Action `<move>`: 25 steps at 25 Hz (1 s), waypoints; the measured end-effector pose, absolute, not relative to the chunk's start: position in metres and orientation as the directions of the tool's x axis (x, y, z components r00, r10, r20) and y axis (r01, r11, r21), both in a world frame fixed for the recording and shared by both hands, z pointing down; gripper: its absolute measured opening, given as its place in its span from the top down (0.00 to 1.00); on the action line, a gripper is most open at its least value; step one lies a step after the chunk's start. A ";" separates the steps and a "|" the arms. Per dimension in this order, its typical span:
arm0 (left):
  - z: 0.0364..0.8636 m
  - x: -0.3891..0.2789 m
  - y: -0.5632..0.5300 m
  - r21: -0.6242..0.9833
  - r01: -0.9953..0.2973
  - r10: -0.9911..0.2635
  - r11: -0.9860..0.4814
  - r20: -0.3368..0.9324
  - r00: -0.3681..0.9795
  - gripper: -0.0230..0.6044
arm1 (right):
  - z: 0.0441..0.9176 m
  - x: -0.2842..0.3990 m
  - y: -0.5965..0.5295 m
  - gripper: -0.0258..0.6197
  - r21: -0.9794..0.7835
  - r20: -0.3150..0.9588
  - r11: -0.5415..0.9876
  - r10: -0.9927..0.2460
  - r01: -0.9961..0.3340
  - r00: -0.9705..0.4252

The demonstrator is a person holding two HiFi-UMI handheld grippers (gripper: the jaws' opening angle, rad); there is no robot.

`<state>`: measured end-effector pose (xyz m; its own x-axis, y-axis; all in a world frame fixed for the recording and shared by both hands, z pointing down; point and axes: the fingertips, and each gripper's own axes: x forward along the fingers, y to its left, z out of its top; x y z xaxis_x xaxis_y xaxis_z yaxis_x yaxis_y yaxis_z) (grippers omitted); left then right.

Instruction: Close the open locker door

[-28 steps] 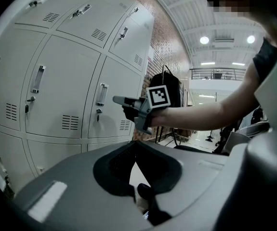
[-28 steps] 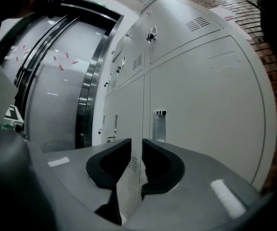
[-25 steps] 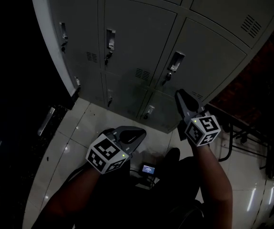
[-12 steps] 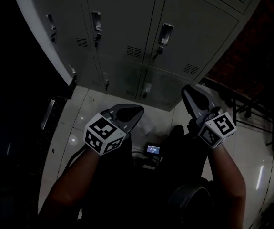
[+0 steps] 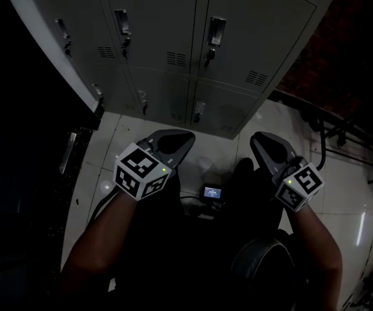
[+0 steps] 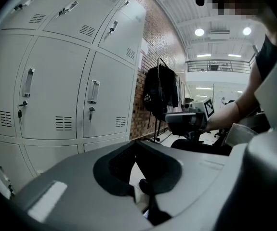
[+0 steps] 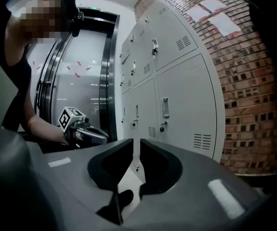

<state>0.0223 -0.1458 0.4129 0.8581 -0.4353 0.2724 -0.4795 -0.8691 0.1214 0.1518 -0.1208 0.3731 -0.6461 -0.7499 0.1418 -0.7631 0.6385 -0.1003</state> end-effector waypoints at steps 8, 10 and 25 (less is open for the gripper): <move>0.415 0.030 -0.145 0.118 -0.465 -0.420 -0.877 0.281 0.863 0.94 | 0.396 0.153 -0.100 0.96 -0.077 0.174 0.688 -0.703 -0.721 -0.689; 0.416 0.032 -0.145 0.115 -0.463 -0.417 -0.879 0.284 0.863 0.94 | 0.396 0.150 -0.100 0.96 -0.072 0.171 0.698 -0.696 -0.713 -0.698; 0.422 0.028 -0.145 0.110 -0.473 -0.424 -0.874 0.300 0.854 0.94 | 0.399 0.149 -0.098 0.96 -0.112 0.157 0.696 -0.692 -0.709 -0.704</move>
